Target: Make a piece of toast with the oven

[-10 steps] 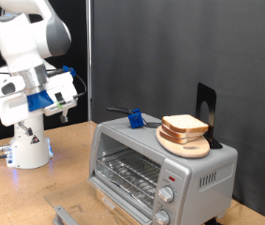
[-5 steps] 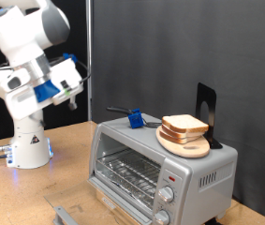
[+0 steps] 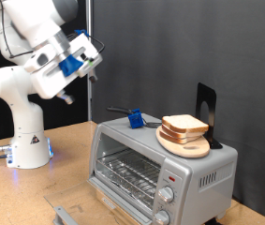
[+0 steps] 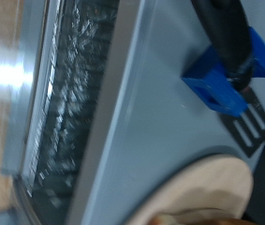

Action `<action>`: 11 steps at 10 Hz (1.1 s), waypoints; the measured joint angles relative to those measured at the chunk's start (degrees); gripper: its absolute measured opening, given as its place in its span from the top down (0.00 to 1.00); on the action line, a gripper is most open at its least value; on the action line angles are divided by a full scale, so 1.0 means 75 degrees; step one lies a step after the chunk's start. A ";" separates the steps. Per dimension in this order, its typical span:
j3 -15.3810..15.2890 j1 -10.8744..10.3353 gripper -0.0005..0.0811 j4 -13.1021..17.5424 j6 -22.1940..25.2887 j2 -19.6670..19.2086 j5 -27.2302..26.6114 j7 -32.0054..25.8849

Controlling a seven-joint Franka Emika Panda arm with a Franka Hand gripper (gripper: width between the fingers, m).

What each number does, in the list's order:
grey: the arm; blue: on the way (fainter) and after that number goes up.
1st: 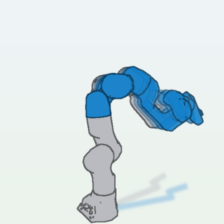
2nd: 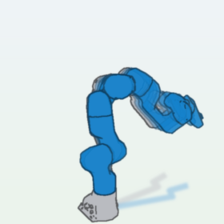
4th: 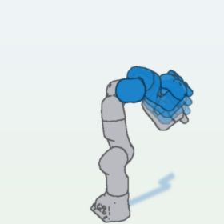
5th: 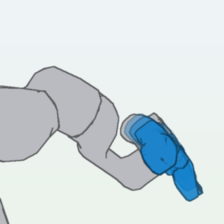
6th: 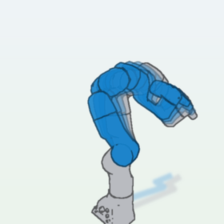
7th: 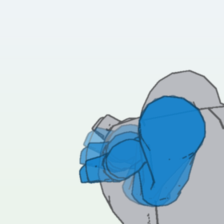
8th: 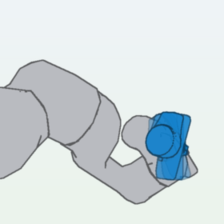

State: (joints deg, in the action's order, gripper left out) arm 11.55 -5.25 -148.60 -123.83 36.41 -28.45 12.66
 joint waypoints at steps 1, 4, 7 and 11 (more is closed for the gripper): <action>-0.0141 -0.0182 0.16 0.0001 -0.0401 0.0091 0.0023 -0.0466; -0.0226 -0.0289 0.16 -0.0029 -0.0659 0.0133 -0.0208 -0.0744; -0.0201 -0.0847 0.16 0.0286 -0.0660 0.0181 -0.0800 -0.1607; -0.1237 -0.1055 0.16 0.0359 -0.1606 0.0199 -0.0291 -0.1995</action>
State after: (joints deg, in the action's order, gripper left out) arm 2.27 -13.17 -145.90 -135.88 37.90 -30.63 -2.30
